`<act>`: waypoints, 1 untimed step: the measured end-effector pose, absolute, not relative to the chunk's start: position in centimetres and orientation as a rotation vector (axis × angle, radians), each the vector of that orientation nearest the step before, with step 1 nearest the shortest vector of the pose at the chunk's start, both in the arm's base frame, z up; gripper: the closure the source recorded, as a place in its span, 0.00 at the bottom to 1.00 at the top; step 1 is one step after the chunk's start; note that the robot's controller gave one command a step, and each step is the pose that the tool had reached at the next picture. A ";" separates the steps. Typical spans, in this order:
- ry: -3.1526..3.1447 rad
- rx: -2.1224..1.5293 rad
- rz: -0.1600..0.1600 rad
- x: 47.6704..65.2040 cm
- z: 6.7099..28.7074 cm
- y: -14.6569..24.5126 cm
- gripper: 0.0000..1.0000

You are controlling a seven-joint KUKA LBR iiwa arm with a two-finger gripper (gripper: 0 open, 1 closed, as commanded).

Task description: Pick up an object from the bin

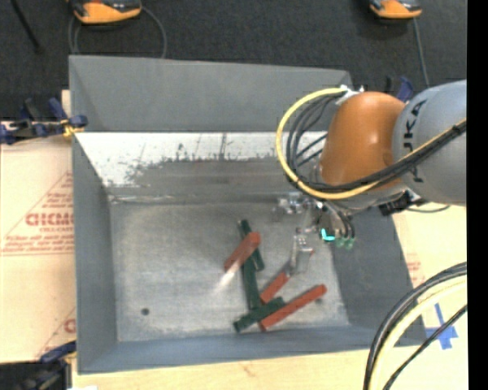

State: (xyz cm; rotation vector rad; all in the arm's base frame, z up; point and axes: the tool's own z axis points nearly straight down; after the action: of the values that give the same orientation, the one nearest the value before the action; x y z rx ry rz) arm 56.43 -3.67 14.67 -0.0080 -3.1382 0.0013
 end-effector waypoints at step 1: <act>-3.136 0.030 0.002 50.8 7.3 -7.6 0.00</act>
Offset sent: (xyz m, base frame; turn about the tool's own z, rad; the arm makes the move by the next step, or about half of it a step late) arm -0.0534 -0.0365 -0.0706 -0.0291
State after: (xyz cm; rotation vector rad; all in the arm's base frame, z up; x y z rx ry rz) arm 50.79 -7.64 7.28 0.0295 -3.1358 0.0018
